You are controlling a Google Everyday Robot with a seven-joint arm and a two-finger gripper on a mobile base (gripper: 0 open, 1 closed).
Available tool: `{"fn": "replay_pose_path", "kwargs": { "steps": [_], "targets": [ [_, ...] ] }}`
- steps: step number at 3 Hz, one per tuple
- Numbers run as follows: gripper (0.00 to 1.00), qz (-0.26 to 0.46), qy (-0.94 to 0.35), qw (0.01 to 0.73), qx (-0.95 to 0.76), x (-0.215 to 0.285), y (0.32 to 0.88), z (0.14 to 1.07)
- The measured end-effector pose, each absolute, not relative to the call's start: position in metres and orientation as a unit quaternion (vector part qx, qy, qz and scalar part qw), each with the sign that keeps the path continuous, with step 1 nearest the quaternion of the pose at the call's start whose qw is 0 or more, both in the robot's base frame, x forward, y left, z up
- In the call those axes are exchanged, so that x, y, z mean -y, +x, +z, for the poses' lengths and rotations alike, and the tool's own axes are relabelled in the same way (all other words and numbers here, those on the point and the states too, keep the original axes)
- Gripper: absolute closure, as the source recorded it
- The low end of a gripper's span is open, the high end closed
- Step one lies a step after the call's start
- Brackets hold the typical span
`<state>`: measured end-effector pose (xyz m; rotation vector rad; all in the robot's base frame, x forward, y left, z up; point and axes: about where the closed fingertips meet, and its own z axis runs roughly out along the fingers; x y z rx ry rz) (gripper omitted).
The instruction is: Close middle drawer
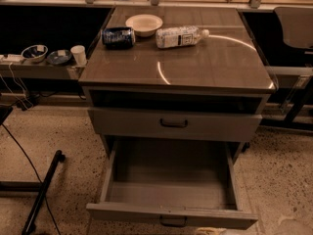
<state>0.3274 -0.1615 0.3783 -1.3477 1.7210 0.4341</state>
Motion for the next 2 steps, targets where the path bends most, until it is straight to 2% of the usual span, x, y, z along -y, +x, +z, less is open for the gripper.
{"fn": "replay_pose_path", "kwargs": {
  "steps": [2],
  "targets": [
    [1.00, 0.152, -0.524, 0.473, -0.692, 0.162, 0.359, 0.380]
  ]
}}
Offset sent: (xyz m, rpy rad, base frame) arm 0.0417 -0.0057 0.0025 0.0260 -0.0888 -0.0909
